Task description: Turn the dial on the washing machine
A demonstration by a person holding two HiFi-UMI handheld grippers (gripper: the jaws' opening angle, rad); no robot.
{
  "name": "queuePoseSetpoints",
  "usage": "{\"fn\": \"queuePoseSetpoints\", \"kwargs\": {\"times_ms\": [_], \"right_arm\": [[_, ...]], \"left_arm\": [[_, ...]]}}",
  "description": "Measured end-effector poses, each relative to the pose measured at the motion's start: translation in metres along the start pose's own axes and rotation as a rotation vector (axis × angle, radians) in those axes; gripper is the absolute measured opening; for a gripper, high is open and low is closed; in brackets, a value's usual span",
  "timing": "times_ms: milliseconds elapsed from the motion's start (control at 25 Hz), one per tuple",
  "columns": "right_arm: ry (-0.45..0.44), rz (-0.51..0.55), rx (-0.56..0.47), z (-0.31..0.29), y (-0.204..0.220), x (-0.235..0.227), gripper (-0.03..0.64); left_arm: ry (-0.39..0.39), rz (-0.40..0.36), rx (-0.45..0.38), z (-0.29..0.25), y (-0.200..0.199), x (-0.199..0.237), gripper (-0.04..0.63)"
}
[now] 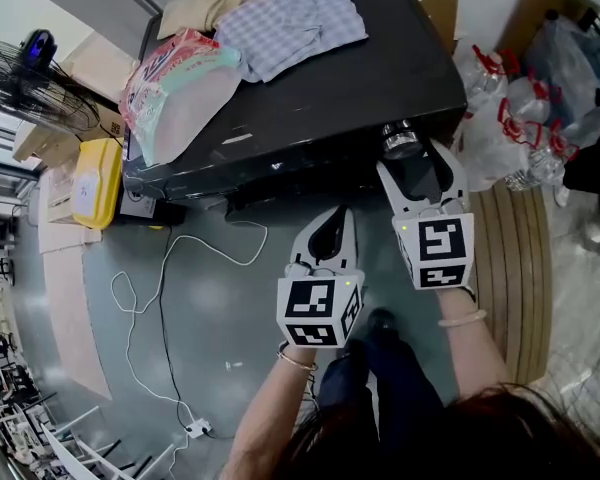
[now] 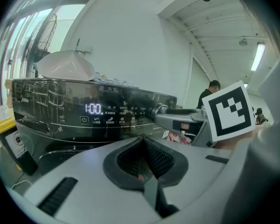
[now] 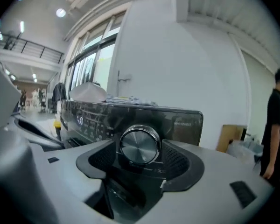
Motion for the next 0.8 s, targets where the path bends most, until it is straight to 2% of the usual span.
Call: {"fn": "queuePoseSetpoints", "kwargs": {"times_ms": [80,160,240,360,600,800], "right_arm": [[0.008,0.105,-0.002,0.0,-0.002,0.004,0.313],[0.016,0.16,-0.003,0.0,-0.003,0.005,0.299],[0.023,0.179,-0.003,0.0,-0.003,0.004,0.275],[0.026,0.169,-0.005,0.0,-0.002,0.004,0.276],[0.015,0.006,0.003,0.0,-0.001,-0.001,0.282],[-0.01,-0.224,0.013,-0.001,0.005,-0.009,0.282]], "left_arm": [[0.003,0.0,0.002,-0.001,0.0,-0.002,0.015],[0.005,-0.001,0.003,-0.001,0.0,-0.003,0.015],[0.004,-0.001,0.003,-0.001,0.0,-0.003,0.015],[0.004,0.001,0.001,-0.002,0.0,-0.003,0.015],[0.003,0.002,-0.006,-0.004,-0.003,-0.002,0.015],[0.003,0.004,-0.005,-0.003,-0.003,-0.003,0.015]]}}
Point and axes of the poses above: the fingertips, and each gripper's own axes: z backward along the fingers, x to its left, y out of its underside, the point moved 6 cm from there along z, backward along the fingers, and after that the axes turned 9 degrees about y, right-handed, at the moved point
